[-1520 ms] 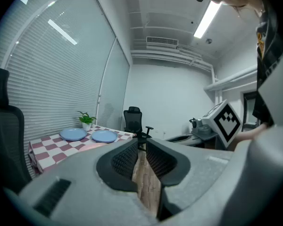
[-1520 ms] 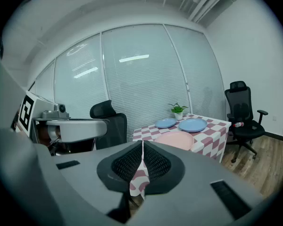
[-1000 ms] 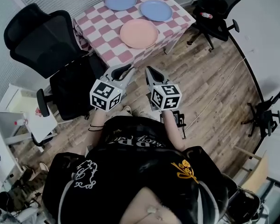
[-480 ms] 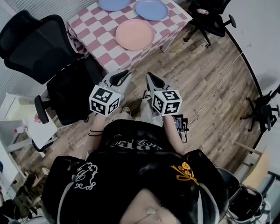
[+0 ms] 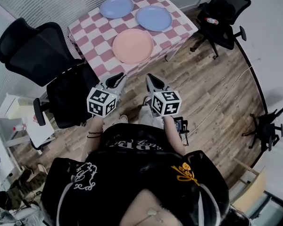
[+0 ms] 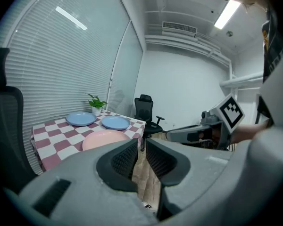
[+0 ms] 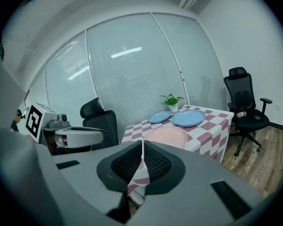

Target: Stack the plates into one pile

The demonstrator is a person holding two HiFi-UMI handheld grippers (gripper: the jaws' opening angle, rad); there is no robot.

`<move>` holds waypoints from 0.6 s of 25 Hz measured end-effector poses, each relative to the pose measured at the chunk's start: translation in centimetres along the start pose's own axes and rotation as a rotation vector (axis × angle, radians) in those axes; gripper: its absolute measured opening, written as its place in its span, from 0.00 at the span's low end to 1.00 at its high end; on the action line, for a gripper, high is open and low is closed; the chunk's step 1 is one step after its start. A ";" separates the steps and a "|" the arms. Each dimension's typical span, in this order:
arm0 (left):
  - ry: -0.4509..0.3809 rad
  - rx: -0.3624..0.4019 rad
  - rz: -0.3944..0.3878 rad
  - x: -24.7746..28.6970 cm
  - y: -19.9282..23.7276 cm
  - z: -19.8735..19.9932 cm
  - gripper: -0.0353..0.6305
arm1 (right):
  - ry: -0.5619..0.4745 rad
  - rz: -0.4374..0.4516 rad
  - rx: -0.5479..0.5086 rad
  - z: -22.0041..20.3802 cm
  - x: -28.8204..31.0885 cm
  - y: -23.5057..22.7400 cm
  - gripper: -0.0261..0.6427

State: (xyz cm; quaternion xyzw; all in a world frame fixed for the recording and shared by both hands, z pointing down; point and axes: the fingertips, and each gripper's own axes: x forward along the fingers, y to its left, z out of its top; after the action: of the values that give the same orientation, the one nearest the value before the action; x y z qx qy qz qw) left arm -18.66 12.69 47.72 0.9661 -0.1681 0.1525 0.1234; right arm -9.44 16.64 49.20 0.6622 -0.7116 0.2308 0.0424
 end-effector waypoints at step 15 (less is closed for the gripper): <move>-0.012 -0.061 0.203 10.6 0.8 5.0 0.15 | 0.016 0.130 -0.041 7.2 3.3 -14.3 0.07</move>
State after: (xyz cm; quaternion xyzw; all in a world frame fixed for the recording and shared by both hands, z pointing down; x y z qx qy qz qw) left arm -8.20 7.49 46.77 0.9408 -0.2702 0.1533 0.1356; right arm 5.69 10.62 47.92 0.6119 -0.7573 0.2236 0.0463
